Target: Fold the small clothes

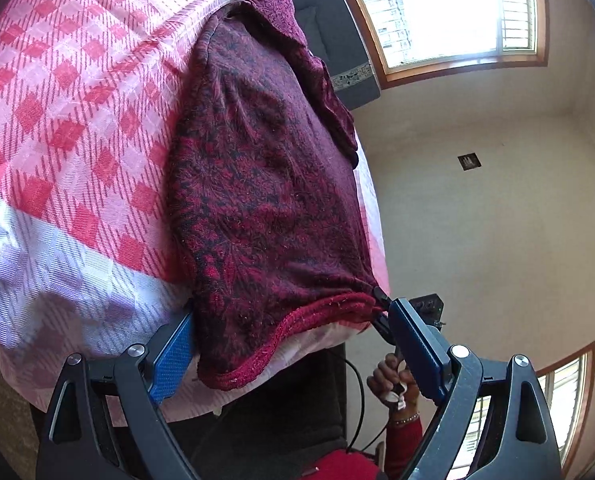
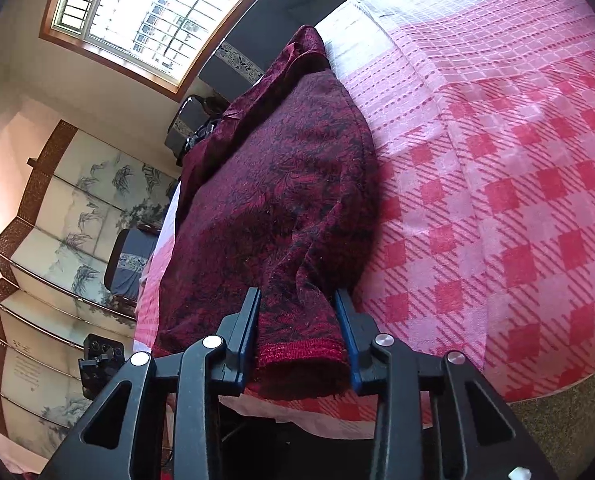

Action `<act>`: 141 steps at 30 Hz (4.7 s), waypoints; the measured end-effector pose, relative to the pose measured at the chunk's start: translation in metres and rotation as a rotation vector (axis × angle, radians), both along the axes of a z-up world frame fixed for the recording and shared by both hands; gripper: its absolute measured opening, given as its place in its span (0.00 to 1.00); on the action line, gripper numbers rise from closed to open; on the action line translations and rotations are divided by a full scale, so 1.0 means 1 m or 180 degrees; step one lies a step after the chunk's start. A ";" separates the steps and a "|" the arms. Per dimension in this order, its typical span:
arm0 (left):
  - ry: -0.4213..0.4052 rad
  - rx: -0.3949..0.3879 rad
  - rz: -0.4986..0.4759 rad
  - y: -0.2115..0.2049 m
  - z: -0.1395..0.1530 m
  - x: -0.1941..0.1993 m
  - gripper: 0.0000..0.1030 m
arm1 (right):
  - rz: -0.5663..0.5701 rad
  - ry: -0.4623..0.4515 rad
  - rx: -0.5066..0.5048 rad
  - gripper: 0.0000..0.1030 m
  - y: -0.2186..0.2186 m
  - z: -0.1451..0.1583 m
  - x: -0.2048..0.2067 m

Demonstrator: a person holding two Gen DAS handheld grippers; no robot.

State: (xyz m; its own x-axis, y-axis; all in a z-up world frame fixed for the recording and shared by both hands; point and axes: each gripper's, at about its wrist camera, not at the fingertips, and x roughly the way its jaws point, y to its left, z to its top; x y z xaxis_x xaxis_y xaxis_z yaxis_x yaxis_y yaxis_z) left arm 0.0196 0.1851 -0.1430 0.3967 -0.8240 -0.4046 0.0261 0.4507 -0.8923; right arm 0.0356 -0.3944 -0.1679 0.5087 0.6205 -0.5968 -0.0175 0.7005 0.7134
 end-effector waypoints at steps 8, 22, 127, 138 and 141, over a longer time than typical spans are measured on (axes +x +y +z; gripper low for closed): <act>-0.0270 0.0661 0.0146 -0.023 0.010 0.011 0.11 | -0.0032 -0.0009 0.0019 0.15 -0.016 -0.001 -0.012; 0.0117 0.0187 -0.0024 0.001 -0.010 0.006 0.58 | 0.0135 0.0065 0.0122 0.40 -0.004 -0.001 0.003; -0.1463 0.1773 0.0391 -0.036 0.128 -0.076 0.10 | 0.0289 0.0431 0.0665 0.12 0.015 -0.038 -0.108; -0.1640 0.1774 0.0411 -0.040 0.162 -0.042 0.10 | 0.0220 -0.0581 0.0716 0.11 -0.007 0.104 -0.074; -0.1671 0.1692 0.0440 -0.041 0.172 -0.021 0.10 | 0.0239 -0.0717 0.0673 0.11 -0.008 0.126 -0.041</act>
State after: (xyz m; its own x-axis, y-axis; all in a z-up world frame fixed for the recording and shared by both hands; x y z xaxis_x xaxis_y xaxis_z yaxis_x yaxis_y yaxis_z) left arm -0.0014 0.1442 0.0288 0.7322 -0.4996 -0.4629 0.2993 0.8466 -0.4402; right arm -0.0051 -0.4027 -0.0415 0.5615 0.7596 -0.3281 -0.2376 0.5279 0.8154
